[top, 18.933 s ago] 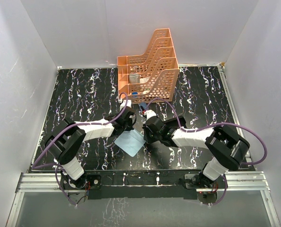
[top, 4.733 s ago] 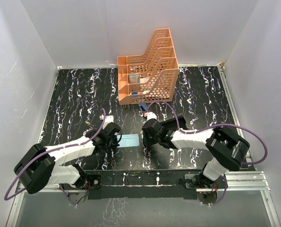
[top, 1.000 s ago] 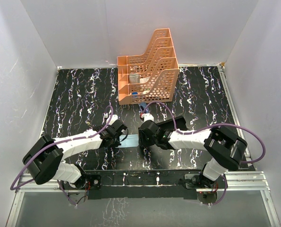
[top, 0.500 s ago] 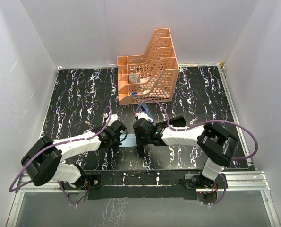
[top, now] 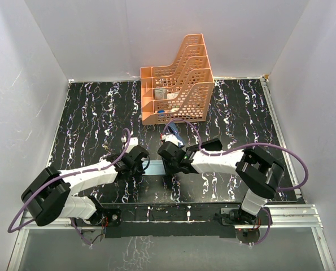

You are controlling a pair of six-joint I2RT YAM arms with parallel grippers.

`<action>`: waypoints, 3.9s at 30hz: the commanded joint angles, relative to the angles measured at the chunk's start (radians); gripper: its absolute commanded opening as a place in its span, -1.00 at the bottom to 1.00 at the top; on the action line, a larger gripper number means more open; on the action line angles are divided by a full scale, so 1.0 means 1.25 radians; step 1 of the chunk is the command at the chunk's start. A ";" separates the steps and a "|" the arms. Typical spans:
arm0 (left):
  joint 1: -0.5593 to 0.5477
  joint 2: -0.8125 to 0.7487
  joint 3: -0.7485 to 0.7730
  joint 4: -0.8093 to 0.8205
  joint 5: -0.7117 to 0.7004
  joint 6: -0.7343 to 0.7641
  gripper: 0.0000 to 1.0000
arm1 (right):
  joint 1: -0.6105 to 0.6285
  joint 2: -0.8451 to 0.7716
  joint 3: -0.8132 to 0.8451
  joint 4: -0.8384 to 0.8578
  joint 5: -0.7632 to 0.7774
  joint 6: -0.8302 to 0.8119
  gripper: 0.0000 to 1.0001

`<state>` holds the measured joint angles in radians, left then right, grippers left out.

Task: Organize the sunglasses
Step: Pick up the glasses cleaning cloth from the center of the board.

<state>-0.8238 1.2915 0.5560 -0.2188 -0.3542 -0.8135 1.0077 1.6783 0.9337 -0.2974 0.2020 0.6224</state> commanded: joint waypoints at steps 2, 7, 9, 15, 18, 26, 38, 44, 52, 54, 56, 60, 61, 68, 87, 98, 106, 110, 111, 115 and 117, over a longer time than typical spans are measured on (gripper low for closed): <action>-0.005 -0.004 -0.036 -0.011 0.057 -0.019 -1.00 | 0.009 0.012 0.040 -0.037 0.025 0.006 -0.49; -0.006 -0.009 -0.045 -0.003 0.061 -0.019 -1.00 | 0.022 0.036 0.064 -0.056 0.034 0.010 -0.50; -0.006 -0.009 -0.046 0.001 0.062 -0.019 -1.00 | 0.029 0.042 0.072 -0.060 0.040 0.012 -0.50; -0.006 -0.012 -0.046 0.002 0.064 -0.016 -1.00 | 0.034 0.070 0.083 -0.077 0.045 0.026 -0.51; -0.006 -0.016 -0.049 0.001 0.062 -0.016 -1.00 | 0.037 0.071 0.075 -0.079 0.049 0.031 -0.51; -0.006 -0.014 -0.050 0.002 0.064 -0.016 -1.00 | 0.038 0.063 0.057 -0.087 0.063 0.044 -0.51; -0.006 -0.023 -0.052 -0.002 0.071 -0.016 -1.00 | 0.040 0.055 0.030 -0.078 0.068 0.145 -0.51; -0.006 -0.028 -0.057 0.006 0.075 -0.012 -1.00 | 0.049 0.055 0.037 -0.097 0.100 0.178 -0.51; -0.006 -0.027 -0.058 0.015 0.082 -0.009 -1.00 | 0.057 0.023 0.033 -0.120 0.126 0.210 -0.52; -0.006 -0.027 -0.057 0.014 0.081 -0.007 -1.00 | 0.057 0.013 0.031 -0.130 0.136 0.216 -0.52; -0.005 -0.028 -0.057 0.014 0.082 -0.006 -1.00 | 0.057 0.000 0.028 -0.130 0.141 0.214 -0.52; -0.006 -0.027 -0.057 0.014 0.082 -0.005 -1.00 | 0.057 0.003 0.037 -0.138 0.145 0.207 -0.52; -0.006 -0.027 -0.058 0.014 0.081 -0.006 -1.00 | 0.057 0.007 0.037 -0.136 0.144 0.207 -0.52; -0.006 -0.029 -0.059 0.013 0.081 -0.005 -1.00 | 0.056 0.022 0.030 -0.112 0.136 0.211 -0.52; -0.006 -0.032 -0.071 0.022 0.087 -0.011 -1.00 | 0.053 0.045 0.046 -0.122 0.160 0.193 -0.52; -0.006 -0.037 -0.073 0.020 0.087 -0.011 -1.00 | 0.035 0.076 0.043 -0.130 0.160 0.187 -0.54; -0.006 -0.042 -0.075 0.020 0.084 -0.011 -1.00 | 0.048 0.100 0.057 -0.153 0.165 0.187 -0.58; -0.006 -0.039 -0.076 0.023 0.086 -0.011 -1.00 | 0.058 0.114 0.064 -0.166 0.163 0.162 -0.58; -0.005 -0.040 -0.075 0.022 0.086 -0.011 -1.00 | 0.060 0.116 0.063 -0.167 0.160 0.162 -0.58; -0.006 -0.044 -0.075 0.019 0.085 -0.012 -1.00 | 0.067 0.121 0.058 -0.168 0.152 0.161 -0.58; -0.006 -0.045 -0.075 0.018 0.083 -0.012 -1.00 | 0.071 0.125 0.057 -0.171 0.150 0.161 -0.59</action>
<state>-0.8238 1.2400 0.4900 -0.1234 -0.3042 -0.8227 1.0859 1.7626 1.0348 -0.4412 0.4393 0.8192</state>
